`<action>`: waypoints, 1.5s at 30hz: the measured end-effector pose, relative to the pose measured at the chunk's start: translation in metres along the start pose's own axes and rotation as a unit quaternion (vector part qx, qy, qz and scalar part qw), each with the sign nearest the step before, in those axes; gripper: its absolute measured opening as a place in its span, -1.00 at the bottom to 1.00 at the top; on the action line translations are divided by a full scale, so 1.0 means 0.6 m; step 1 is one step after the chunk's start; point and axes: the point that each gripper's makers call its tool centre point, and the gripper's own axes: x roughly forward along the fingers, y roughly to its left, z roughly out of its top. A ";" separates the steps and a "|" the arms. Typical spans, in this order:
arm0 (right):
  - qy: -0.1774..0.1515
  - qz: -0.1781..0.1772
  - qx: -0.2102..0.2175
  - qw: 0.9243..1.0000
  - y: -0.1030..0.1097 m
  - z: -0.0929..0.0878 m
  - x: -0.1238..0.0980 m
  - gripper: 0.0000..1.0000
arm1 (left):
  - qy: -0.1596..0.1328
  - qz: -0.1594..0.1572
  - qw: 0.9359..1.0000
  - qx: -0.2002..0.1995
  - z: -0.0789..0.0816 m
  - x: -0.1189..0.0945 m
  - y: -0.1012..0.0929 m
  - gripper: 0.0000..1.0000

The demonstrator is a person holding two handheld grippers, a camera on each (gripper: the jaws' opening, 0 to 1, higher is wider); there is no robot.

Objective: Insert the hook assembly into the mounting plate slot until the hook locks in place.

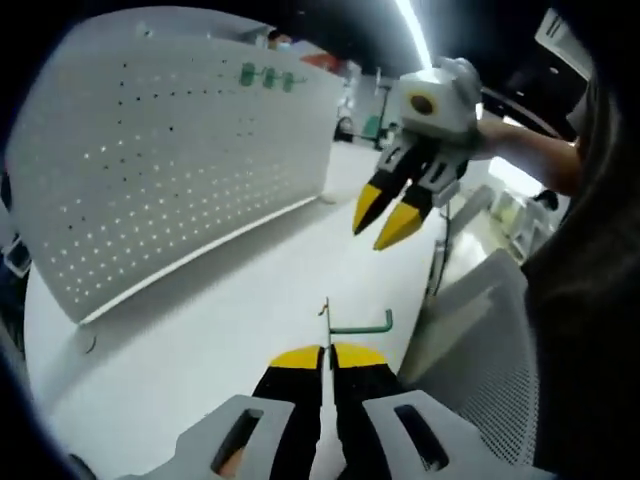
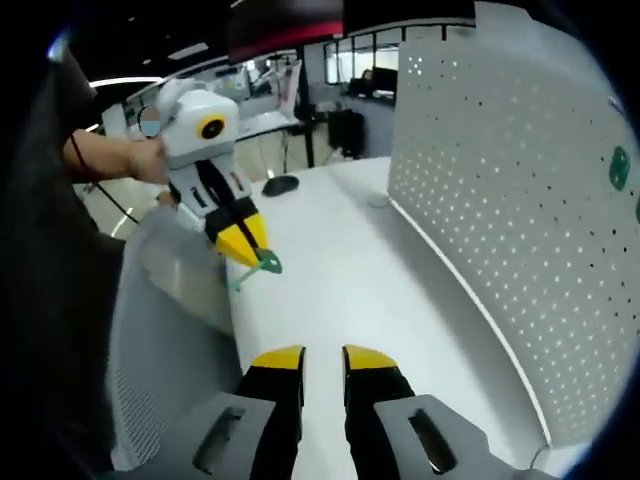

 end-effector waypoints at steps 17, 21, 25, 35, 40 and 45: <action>-0.056 -0.030 0.060 0.996 0.020 0.021 -0.028 -0.77 | -0.041 0.055 0.997 -0.026 0.043 -0.012 0.037 -0.96; -0.063 -0.037 0.073 0.995 0.028 0.024 -0.027 -0.77 | -0.049 0.082 0.995 -0.041 0.051 -0.011 0.052 -0.96; -0.080 -0.041 0.089 0.992 0.036 0.035 -0.028 -0.77 | -0.065 0.081 0.994 -0.045 0.066 -0.009 0.047 -0.96; -0.127 -0.052 0.131 0.982 0.032 0.063 -0.028 -0.81 | -0.106 0.083 0.988 -0.074 0.095 -0.008 0.036 -0.96; -0.151 -0.062 0.155 0.974 0.023 0.078 -0.025 -0.80 | -0.131 0.082 0.983 -0.101 0.110 -0.004 0.035 -0.96; -0.177 -0.056 0.179 0.966 0.023 0.094 -0.018 -0.81 | -0.140 0.085 0.981 -0.102 0.121 -0.002 0.031 -0.95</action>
